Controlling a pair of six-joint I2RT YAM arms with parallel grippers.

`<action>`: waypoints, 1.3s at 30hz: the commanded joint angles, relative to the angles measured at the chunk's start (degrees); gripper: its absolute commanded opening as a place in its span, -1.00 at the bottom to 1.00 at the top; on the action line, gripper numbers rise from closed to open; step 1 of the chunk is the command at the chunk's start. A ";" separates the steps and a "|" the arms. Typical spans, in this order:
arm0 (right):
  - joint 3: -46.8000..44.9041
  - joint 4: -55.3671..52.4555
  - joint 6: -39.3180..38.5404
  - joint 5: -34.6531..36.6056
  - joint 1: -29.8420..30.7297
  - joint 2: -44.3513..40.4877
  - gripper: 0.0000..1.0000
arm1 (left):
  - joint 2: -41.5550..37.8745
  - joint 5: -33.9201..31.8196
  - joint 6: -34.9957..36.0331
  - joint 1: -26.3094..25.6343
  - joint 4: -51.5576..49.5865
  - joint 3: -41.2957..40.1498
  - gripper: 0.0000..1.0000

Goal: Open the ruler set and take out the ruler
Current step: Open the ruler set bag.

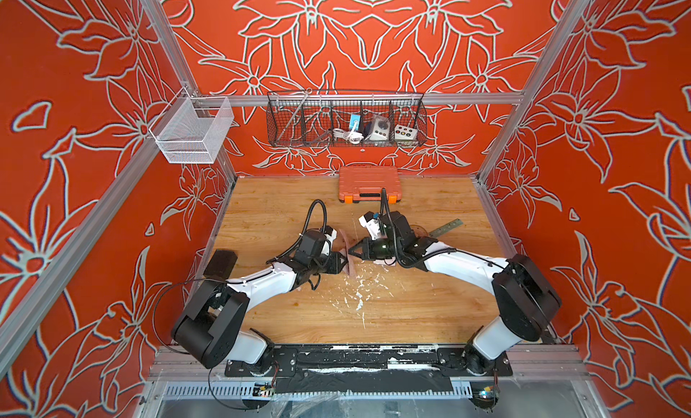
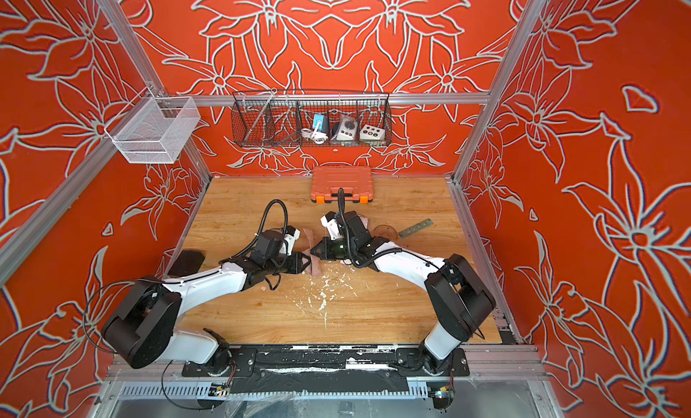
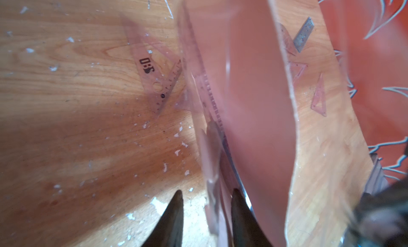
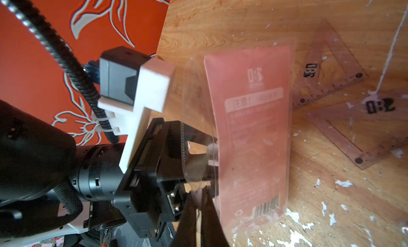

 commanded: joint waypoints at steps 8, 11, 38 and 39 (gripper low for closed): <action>-0.90 2.18 0.22 -0.85 -0.60 0.58 -1.00 | 1.57 -2.16 1.44 -2.09 -2.63 1.98 -0.92; -1.44 2.21 0.01 -0.55 -1.25 1.17 -1.00 | -0.30 -5.77 1.86 -2.11 -6.42 2.86 -1.00; 1.47 -9.78 -8.88 10.82 -1.05 7.92 -0.98 | -1.88 -15.32 7.58 -2.90 -14.99 3.28 -1.00; 1.43 -10.66 -9.69 11.75 -1.09 6.42 -0.87 | -1.90 -15.18 7.56 -2.98 -14.85 3.28 -1.00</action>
